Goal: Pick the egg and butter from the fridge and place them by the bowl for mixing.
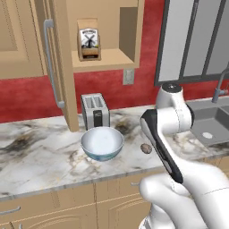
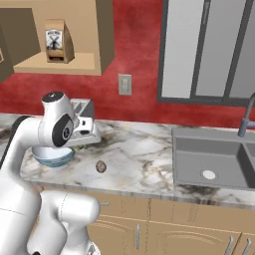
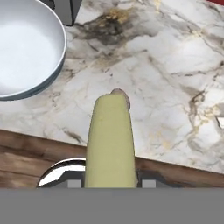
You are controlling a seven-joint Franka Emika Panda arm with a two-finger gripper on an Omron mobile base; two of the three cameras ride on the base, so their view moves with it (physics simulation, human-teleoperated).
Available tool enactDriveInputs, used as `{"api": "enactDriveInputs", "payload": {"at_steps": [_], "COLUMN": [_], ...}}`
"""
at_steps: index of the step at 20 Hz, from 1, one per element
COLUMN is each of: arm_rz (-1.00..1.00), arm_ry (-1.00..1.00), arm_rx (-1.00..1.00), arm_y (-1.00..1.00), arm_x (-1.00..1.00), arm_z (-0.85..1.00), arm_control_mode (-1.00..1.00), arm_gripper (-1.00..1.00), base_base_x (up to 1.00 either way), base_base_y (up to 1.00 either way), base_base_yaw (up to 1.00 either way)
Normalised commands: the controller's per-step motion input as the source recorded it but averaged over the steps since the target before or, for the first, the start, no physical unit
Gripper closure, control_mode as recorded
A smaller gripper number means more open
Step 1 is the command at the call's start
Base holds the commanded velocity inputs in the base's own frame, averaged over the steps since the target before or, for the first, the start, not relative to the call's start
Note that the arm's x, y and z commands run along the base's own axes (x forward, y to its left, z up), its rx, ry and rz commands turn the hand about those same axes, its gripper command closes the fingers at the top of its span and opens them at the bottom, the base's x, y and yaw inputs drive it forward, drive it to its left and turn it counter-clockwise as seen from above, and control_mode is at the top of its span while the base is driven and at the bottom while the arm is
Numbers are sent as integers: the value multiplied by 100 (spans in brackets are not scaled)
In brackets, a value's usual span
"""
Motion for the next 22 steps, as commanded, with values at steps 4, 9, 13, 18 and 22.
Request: {"api": "enactDriveInputs", "payload": {"at_steps": [4, 9, 13, 18, 22], "arm_rz": [1, 3, 6, 7, 5], "arm_ry": [0, 0, 0, 0, 0], "arm_rx": [0, -1, -1, 0, 0], "arm_y": [0, 2, 0, 0, 3], "arm_x": [79, 72, 63, 53, 52], "arm_z": [-8, -48, -64, -61, -47], "arm_control_mode": [-100, -100, -100, -100, -100], "arm_gripper": [100, 100, 100, 100, 100], "base_base_x": [0, 0, 0, 0, 0], "base_base_y": [0, 0, 0, 0, 0], "base_base_yaw": [0, 0, 0, 0, 0]}}
